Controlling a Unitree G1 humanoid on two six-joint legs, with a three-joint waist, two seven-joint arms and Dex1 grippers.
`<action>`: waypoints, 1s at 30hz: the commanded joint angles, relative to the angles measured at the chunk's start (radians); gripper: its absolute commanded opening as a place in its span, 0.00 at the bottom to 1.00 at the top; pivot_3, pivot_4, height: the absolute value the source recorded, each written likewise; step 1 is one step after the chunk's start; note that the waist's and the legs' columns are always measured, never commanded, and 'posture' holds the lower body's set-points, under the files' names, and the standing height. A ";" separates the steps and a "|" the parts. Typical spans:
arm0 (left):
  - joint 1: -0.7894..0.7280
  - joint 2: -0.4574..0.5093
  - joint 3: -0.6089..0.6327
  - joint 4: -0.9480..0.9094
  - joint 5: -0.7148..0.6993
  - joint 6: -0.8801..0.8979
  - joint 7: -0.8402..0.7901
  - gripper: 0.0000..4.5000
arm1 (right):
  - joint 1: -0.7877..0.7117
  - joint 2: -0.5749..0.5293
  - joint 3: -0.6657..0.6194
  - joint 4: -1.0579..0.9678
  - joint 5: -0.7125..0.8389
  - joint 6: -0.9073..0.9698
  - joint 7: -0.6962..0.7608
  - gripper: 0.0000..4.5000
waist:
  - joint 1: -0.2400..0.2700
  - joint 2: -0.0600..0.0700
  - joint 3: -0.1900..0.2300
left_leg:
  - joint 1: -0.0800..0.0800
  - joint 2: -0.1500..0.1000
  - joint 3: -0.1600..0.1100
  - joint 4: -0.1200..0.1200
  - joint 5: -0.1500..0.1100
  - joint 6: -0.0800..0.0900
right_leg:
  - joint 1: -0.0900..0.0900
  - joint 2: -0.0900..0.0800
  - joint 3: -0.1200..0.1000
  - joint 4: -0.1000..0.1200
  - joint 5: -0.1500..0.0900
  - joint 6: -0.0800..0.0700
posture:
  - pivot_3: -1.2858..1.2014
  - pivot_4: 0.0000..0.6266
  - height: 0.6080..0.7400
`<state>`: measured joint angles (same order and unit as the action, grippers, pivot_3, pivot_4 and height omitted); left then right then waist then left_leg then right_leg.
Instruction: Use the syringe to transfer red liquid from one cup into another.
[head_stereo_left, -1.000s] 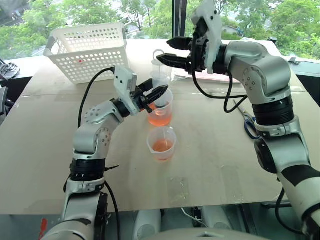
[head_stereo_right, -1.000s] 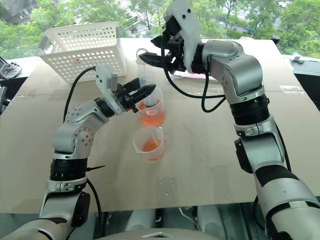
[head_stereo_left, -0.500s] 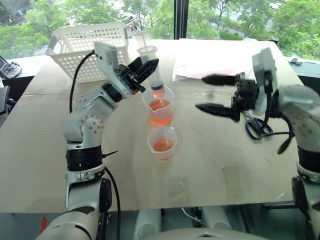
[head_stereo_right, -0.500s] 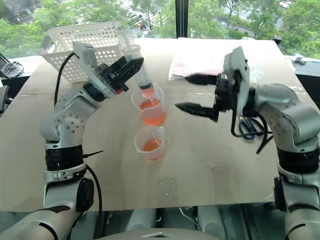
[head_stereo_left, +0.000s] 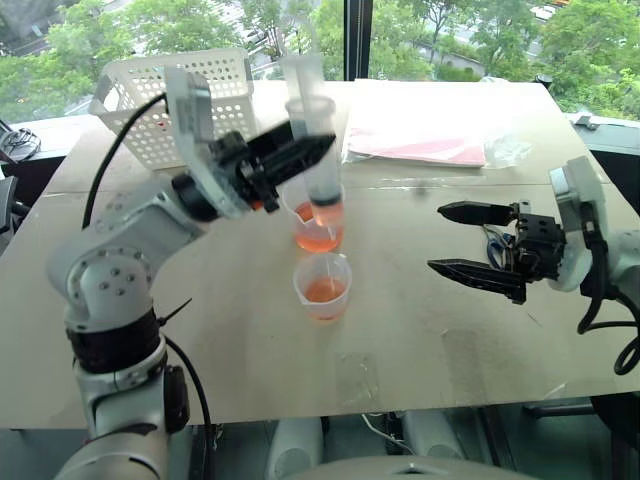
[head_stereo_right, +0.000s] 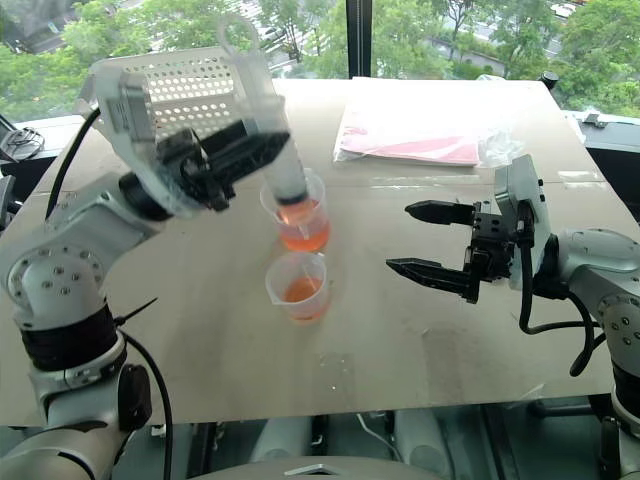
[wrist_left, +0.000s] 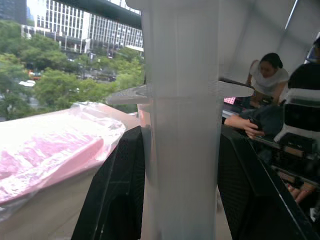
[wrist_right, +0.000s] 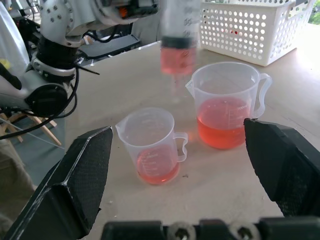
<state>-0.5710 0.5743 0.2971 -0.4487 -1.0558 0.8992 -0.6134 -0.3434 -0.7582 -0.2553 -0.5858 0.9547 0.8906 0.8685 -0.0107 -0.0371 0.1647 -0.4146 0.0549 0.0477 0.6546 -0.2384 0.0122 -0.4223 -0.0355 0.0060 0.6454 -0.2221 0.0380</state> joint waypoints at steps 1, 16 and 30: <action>0.067 0.045 -0.003 -0.106 0.003 -0.055 -0.062 0.31 | -0.014 -0.014 -0.032 -0.037 0.050 0.000 -0.050 1.00 | 0.000 0.000 0.000 | 0.000 0.000 0.000 0.000 0.000 0.000 | 0.000 0.000 0.000 0.000 0.000 0.000 | 0.52 0.24 1.00; 0.292 0.026 -0.132 -0.136 0.264 -0.347 -0.174 0.31 | 0.046 -0.091 -0.023 -0.072 0.068 -0.117 0.071 1.00 | 0.021 0.000 0.000 | 0.000 0.000 0.001 0.001 0.000 0.000 | 0.001 0.000 0.002 -0.002 0.000 0.000 | 0.52 0.24 1.00; 0.368 0.026 -0.175 -0.150 0.340 -0.440 -0.200 0.31 | -0.577 0.100 0.281 0.235 -0.021 0.037 -0.123 1.00 | -0.002 0.002 0.000 | 0.000 0.000 0.001 0.001 0.000 0.000 | 0.000 0.002 0.004 -0.001 0.000 -0.001 | 0.52 0.24 1.00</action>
<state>-0.2033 0.5966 0.1070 -0.5602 -0.7202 0.4924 -0.8085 -0.8883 -0.6656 0.0323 -0.3588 0.9405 0.9130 0.7662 -0.0123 -0.0355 0.1642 -0.4149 0.0555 0.0483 0.6558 -0.2383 0.0124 -0.4224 -0.0336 0.0091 0.6448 -0.2219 0.0372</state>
